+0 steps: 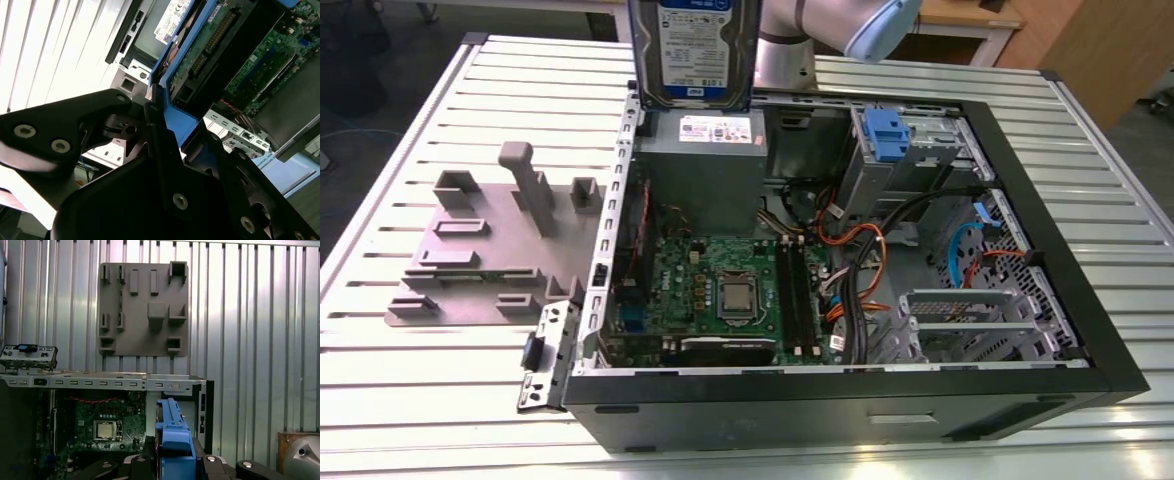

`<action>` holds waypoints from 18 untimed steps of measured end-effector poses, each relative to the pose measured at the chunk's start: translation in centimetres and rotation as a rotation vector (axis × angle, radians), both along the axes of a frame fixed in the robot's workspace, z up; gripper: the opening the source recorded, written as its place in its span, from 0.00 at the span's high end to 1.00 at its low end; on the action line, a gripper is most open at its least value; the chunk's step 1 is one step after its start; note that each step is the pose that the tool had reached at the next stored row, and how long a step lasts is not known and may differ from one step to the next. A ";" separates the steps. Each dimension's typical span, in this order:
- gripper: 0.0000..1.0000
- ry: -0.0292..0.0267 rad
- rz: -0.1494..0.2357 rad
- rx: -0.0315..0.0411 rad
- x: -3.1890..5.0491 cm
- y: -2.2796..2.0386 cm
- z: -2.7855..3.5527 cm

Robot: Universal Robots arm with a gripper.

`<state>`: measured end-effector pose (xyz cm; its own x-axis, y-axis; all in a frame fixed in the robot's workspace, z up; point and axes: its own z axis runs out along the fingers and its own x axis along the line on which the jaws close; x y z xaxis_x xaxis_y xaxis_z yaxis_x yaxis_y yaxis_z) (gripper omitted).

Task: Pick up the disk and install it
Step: 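Pick up the disk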

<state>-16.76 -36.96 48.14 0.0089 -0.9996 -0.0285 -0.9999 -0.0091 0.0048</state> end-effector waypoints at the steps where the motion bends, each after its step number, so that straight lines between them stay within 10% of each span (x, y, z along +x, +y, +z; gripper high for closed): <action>1: 0.64 -0.0001 0.000 0.0000 0.01 -0.12 0.00; 18: 0.64 0.0000 -0.001 0.0000 0.45 -1.60 0.00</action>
